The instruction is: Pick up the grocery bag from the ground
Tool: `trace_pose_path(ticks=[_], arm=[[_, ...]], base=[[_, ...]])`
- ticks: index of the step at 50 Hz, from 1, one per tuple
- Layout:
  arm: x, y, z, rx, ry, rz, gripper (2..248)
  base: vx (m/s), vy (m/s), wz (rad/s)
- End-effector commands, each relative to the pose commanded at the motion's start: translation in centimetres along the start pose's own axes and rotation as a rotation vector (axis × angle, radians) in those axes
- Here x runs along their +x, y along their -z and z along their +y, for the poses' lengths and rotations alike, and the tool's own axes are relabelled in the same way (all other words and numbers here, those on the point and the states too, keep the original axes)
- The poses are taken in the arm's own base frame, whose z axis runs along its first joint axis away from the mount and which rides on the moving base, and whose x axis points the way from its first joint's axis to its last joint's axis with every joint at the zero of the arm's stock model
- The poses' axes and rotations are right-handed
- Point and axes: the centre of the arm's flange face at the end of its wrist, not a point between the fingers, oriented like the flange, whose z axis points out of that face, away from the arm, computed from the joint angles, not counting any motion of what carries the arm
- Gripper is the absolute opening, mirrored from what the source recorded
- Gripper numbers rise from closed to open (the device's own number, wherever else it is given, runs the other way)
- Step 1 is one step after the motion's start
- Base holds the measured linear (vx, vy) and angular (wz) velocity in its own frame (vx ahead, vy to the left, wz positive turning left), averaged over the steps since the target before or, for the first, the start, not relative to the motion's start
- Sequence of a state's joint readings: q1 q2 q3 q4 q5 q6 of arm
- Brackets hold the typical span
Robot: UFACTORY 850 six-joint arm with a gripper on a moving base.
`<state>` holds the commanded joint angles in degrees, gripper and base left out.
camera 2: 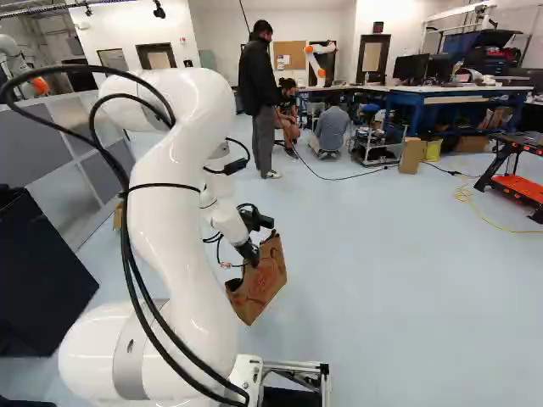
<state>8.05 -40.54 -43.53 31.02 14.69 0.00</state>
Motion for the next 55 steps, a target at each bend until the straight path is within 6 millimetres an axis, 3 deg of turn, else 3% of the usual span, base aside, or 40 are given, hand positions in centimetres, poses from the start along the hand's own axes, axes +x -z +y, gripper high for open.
trace_pose_path(ticks=[23,55], arm=[[0.4,6.2,0.8,0.042,-0.011,0.081,22],[2.0,14.5,2.0,0.109,-0.039,0.361,22]], base=[[0.000,0.000,0.000],[0.000,0.000,0.000]])
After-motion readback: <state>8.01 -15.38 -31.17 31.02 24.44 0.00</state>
